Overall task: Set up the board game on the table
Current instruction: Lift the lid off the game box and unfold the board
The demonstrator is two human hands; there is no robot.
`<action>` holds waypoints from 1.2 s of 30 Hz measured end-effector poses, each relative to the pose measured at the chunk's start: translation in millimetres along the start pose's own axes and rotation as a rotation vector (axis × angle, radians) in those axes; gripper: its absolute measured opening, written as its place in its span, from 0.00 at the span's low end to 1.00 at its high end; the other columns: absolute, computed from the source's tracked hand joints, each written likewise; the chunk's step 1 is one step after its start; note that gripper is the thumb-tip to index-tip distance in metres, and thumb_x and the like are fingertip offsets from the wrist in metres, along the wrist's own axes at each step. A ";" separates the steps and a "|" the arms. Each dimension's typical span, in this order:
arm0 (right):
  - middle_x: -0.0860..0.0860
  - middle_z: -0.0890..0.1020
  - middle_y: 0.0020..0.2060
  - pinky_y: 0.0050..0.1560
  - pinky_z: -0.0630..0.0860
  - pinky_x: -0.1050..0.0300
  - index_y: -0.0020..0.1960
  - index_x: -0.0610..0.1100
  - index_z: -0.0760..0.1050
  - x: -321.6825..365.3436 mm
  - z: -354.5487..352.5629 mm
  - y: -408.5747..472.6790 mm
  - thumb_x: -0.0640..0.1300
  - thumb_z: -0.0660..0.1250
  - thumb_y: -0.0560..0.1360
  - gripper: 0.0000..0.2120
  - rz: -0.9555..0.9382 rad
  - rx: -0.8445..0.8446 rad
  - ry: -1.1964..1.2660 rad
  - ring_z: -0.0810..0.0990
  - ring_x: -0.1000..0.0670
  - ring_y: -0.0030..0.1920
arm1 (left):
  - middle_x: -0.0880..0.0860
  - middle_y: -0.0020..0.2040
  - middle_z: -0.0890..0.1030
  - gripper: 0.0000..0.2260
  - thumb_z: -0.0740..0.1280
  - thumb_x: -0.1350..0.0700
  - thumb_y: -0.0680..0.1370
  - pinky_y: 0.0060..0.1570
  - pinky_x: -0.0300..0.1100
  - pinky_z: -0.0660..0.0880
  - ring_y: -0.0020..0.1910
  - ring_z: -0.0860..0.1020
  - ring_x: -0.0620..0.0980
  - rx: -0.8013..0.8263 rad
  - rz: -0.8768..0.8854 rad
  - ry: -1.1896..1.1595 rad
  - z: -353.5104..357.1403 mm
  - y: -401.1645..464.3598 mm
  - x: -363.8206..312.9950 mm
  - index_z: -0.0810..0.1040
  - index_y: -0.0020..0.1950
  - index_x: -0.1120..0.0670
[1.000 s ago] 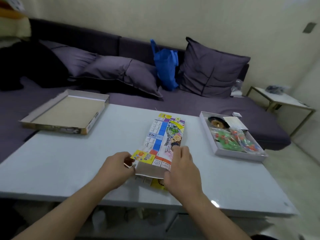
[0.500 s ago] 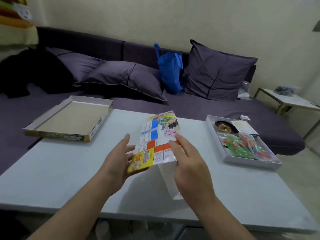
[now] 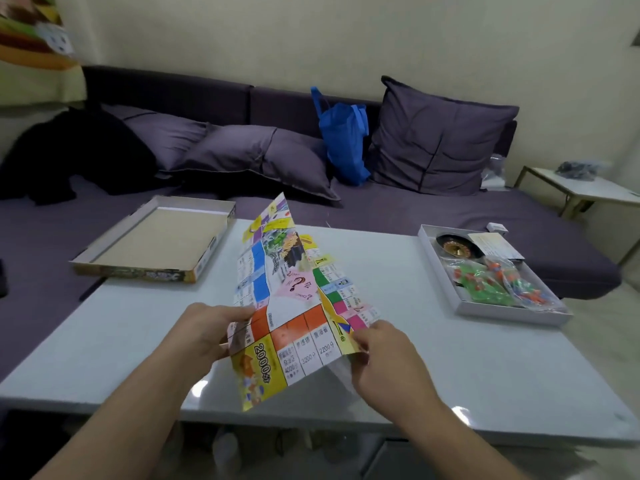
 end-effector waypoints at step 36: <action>0.45 0.81 0.65 0.45 0.83 0.54 0.68 0.55 0.78 -110.5 -24.6 53.0 0.30 0.73 0.75 0.28 0.474 -0.173 0.968 0.85 0.47 0.55 | 0.60 0.46 0.88 0.14 0.74 0.57 0.79 0.52 0.58 0.84 0.45 0.88 0.59 0.309 -0.156 0.246 66.5 -48.6 64.2 0.78 0.61 0.62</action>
Point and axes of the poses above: each hand's wrist, its own y-axis towards the middle knuckle, its own z-axis out of the palm, x = y × z, the point moved 3 cm from there along y, towards the middle knuckle
